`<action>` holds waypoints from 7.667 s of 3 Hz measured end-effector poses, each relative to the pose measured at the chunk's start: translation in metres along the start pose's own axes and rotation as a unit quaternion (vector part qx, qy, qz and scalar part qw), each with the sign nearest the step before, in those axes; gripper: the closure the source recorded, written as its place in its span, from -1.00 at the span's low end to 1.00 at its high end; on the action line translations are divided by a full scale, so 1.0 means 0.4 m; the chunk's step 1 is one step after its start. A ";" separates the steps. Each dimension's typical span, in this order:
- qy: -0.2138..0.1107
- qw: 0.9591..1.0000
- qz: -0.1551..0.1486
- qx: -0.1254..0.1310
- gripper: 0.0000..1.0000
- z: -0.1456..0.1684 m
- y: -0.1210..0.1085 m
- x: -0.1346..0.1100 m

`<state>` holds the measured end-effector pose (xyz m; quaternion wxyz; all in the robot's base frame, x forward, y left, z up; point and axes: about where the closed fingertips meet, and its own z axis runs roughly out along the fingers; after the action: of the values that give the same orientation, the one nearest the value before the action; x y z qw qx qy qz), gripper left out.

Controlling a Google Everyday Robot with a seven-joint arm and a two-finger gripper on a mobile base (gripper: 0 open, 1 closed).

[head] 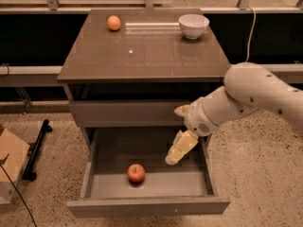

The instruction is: Pick apple from middle drawer and place on counter

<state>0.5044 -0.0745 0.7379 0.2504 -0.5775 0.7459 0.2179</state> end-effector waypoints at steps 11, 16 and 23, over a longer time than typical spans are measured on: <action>-0.113 0.988 0.105 -0.026 -1.00 0.666 -0.039 0.147; -0.118 0.970 0.211 -0.034 -0.64 0.949 -0.064 0.289; -0.216 0.968 0.066 -0.111 1.00 0.288 -0.045 -0.011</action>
Offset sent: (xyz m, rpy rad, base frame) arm 0.0196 0.0447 -0.1281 0.1823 0.0912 -0.0652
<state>0.5370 -0.0045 0.6501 0.3251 -0.4901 0.6818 0.4350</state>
